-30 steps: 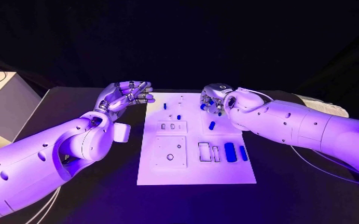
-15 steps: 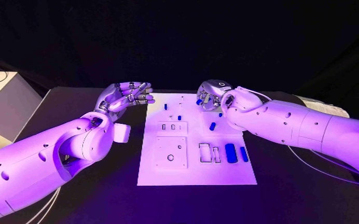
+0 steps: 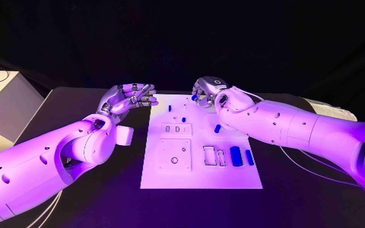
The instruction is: Assemble the parts on the task board
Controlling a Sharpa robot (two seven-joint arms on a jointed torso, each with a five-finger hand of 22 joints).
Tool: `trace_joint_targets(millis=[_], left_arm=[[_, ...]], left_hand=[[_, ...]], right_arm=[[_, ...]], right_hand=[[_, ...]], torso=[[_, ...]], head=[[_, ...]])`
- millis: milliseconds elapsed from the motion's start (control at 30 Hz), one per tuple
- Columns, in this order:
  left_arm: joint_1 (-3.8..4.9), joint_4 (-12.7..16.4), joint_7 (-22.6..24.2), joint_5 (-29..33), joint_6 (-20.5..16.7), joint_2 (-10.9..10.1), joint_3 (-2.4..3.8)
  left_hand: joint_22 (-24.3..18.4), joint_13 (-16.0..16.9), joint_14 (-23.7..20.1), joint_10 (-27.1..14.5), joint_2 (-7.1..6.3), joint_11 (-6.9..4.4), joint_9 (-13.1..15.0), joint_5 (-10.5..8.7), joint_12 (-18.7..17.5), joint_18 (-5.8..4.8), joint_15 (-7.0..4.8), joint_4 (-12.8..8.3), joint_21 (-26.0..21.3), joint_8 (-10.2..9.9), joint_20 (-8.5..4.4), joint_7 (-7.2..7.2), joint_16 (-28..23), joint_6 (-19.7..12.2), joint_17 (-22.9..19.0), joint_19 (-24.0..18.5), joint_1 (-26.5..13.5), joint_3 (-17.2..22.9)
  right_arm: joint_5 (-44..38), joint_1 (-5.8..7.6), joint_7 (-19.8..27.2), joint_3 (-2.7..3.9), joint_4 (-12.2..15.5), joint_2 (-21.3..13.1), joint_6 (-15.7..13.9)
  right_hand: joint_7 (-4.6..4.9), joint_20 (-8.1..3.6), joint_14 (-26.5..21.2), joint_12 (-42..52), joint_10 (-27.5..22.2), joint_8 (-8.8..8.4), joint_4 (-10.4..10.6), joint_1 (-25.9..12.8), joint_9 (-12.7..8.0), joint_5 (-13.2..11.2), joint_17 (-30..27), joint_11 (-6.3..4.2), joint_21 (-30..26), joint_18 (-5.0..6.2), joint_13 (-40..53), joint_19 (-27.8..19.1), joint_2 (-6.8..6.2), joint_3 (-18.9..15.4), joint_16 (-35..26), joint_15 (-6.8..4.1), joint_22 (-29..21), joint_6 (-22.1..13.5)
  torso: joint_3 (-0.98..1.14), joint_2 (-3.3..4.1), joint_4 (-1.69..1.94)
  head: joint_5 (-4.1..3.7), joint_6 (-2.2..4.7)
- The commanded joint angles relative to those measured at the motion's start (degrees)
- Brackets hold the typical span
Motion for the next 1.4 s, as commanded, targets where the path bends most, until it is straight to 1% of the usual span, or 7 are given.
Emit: trace_joint_targets(millis=[33, 367, 433, 667, 833, 1133, 1400], left_arm=[[0.04, 0.37, 0.28, 0.03, 0.15, -0.02, 0.06], [0.06, 0.87, 0.25, -0.04, 0.07, -0.24, 0.08], [0.07, 1.02, 0.22, -0.06, 0.08, -0.29, 0.09], [0.09, 1.3, 0.16, -0.17, 0.06, -0.45, 0.13], [0.1, 1.42, 0.15, -0.24, 0.07, -0.47, 0.17], [0.11, 1.46, 0.14, -0.28, 0.06, -0.48, 0.21], [0.11, 1.42, 0.11, -0.31, 0.08, -0.45, 0.23]], left_hand=[[0.07, 0.08, -0.29, -0.04, -0.48, 0.26, -0.01, -0.1, -0.19, 0.19, 0.07, 0.01, 0.36, -0.14, -0.1, 0.51, 0.24, -0.04, 0.09, 0.16, 0.23, 0.4], [0.1, 0.09, -0.39, -0.05, -0.52, 0.26, -0.01, -0.1, -0.19, 0.19, 0.07, -0.07, 0.42, -0.11, -0.11, 0.5, 0.4, -0.05, 0.19, 0.14, 0.33, 0.48], [0.1, 0.09, -0.39, -0.05, -0.52, 0.26, -0.01, -0.1, -0.19, 0.19, 0.07, -0.07, 0.42, -0.11, -0.11, 0.5, 0.4, -0.05, 0.19, 0.14, 0.33, 0.48], [0.1, 0.09, -0.39, -0.05, -0.52, 0.26, -0.01, -0.1, -0.19, 0.19, 0.07, -0.07, 0.42, -0.11, -0.11, 0.5, 0.4, -0.05, 0.19, 0.14, 0.33, 0.48], [0.1, 0.09, -0.39, -0.05, -0.52, 0.26, -0.01, -0.1, -0.19, 0.19, 0.07, -0.07, 0.42, -0.11, -0.11, 0.5, 0.4, -0.05, 0.19, 0.14, 0.33, 0.48], [0.1, 0.09, -0.39, -0.05, -0.52, 0.26, -0.01, -0.1, -0.19, 0.19, 0.07, -0.07, 0.42, -0.11, -0.11, 0.5, 0.4, -0.05, 0.19, 0.14, 0.33, 0.48], [0.1, 0.09, -0.39, -0.05, -0.52, 0.26, -0.01, -0.1, -0.19, 0.19, 0.07, -0.07, 0.42, -0.11, -0.11, 0.5, 0.4, -0.05, 0.19, 0.14, 0.33, 0.48]], right_arm=[[-0.79, 0.05, -0.61, 0.03, -0.6, 0.48, -1.31], [-1.14, 0.05, -0.77, 0.03, -2.5, 1.88, -1.27], [-1.27, 0.05, -0.78, 0.03, -2.83, 2.18, -1.12], [-1.35, 0.03, -0.65, 0.03, -3.92, 3.0, -0.41], [-1.36, 0.02, -0.66, 0.02, -5.02, 3.51, -0.16], [-1.85, 0.01, -1.0, 0.01, -5.63, 3.76, 0.02], [-2.17, 0.02, -1.21, 0.01, -5.89, 3.8, 0.42]], right_hand=[[-0.03, -0.37, 1.52, -0.4, 0.41, 0.3, -0.02, 0.13, 0.1, 0.32, -0.05, -0.04, 0.17, -0.74, 0.02, 0.22, -0.11, -0.37, 0.22, -0.5, 0.0, 0.13], [0.02, -0.37, 1.52, -0.51, 0.33, 0.25, 0.0, 0.04, 0.14, 0.38, -0.02, 0.0, 0.17, -0.74, 0.01, 0.23, -0.18, -0.4, 0.25, -0.48, 0.0, -0.03], [0.05, -0.37, 1.49, -0.57, 0.28, 0.22, 0.03, -0.03, 0.16, 0.37, -0.16, 0.03, 0.1, -0.73, 0.0, 0.21, -0.22, -0.42, 0.21, -0.46, -0.1, -0.12], [0.1, -0.36, 1.47, -0.67, 0.17, 0.16, 0.1, -0.16, 0.19, 0.36, -0.25, 0.09, 0.14, -0.75, -0.01, 0.23, -0.27, -0.45, 0.19, -0.42, -0.03, -0.28], [0.1, -0.36, 1.47, -0.67, 0.17, 0.16, 0.1, -0.16, 0.19, 0.36, -0.25, 0.09, 0.14, -0.75, -0.01, 0.23, -0.27, -0.45, 0.19, -0.42, -0.03, -0.28], [0.12, -0.35, 1.46, -0.73, 0.11, 0.13, 0.11, -0.19, 0.2, 0.39, -0.28, 0.1, 0.02, -0.72, -0.02, 0.18, -0.29, -0.44, 0.19, -0.4, -0.19, -0.38], [0.17, -0.34, 1.43, -0.79, 0.02, 0.07, 0.12, -0.24, 0.23, 0.4, -0.39, 0.14, 0.05, -0.74, -0.03, 0.19, -0.35, -0.45, 0.15, -0.37, -0.13, -0.52]], torso=[[-0.3, 0.18, 0.54], [-0.69, 0.53, 1.07], [-0.84, 0.68, 1.25], [-1.03, 1.03, 1.6], [-1.25, 1.27, 1.85], [-1.34, 1.61, 2.01], [-1.42, 1.74, 2.02]], head=[[-0.05, -0.02], [-0.09, 0.19], [-0.13, 0.25], [-0.27, 0.5], [-0.49, 0.54], [-0.63, 0.55], [-0.65, 0.58]])
